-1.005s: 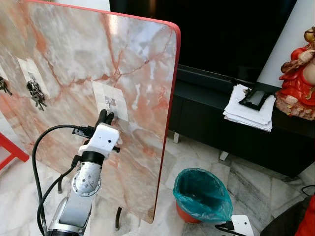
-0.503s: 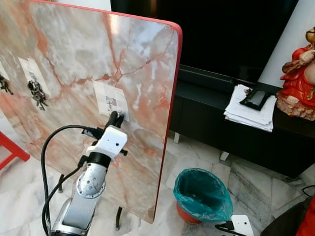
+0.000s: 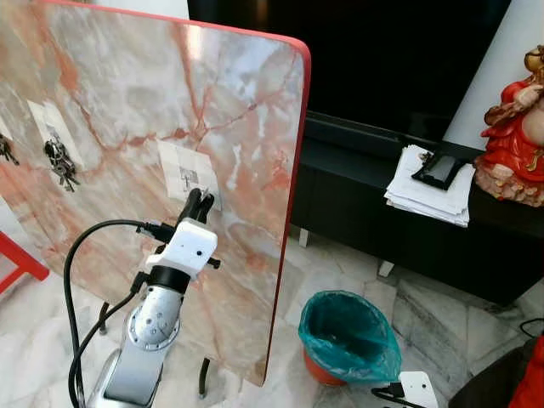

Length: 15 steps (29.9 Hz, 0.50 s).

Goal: Hang keys on a hook

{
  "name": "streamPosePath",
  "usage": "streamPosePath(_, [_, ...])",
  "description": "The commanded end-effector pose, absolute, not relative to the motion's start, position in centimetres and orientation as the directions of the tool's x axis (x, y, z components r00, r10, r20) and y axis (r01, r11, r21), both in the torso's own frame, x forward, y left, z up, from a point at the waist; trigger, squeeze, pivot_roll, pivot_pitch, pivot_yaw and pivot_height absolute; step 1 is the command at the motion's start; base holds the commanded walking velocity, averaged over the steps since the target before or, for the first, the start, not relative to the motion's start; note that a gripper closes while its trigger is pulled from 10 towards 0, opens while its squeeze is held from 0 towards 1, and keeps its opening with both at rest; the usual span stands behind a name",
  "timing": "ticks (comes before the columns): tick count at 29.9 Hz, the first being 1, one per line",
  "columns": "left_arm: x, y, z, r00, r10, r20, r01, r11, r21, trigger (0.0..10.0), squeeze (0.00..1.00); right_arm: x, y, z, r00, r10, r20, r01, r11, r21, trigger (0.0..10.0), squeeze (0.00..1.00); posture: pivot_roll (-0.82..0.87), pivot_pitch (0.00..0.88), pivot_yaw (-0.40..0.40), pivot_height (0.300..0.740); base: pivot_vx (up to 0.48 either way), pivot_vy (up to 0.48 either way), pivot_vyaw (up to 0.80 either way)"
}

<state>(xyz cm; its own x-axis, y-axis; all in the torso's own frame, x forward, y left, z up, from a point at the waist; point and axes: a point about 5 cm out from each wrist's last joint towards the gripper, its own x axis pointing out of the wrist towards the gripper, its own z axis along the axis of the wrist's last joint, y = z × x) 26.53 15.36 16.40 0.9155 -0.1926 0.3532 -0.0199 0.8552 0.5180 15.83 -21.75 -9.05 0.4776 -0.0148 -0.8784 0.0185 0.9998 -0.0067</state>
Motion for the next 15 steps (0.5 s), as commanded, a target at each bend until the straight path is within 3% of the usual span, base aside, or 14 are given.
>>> streamPosePath(1, [26.1,15.2,16.6,0.907,-0.207,0.366,-0.009,0.860,0.510,10.0,0.00,15.9,-22.0,-9.0,0.480,-0.020,-0.877,0.019,1.000,-0.013,10.0,0.00,0.02,0.000,-0.088,0.740,0.000,0.000,0.00])
streamPosePath(15, [26.1,17.1,17.0,0.921,-0.095,0.378,-0.095,0.886,0.453,10.0,0.00,15.9,-22.0,-9.0,0.481,-0.021,-0.877,0.017,1.000,-0.014,10.0,0.00,0.03,0.000,-0.092,0.740,0.000,0.000,0.00])
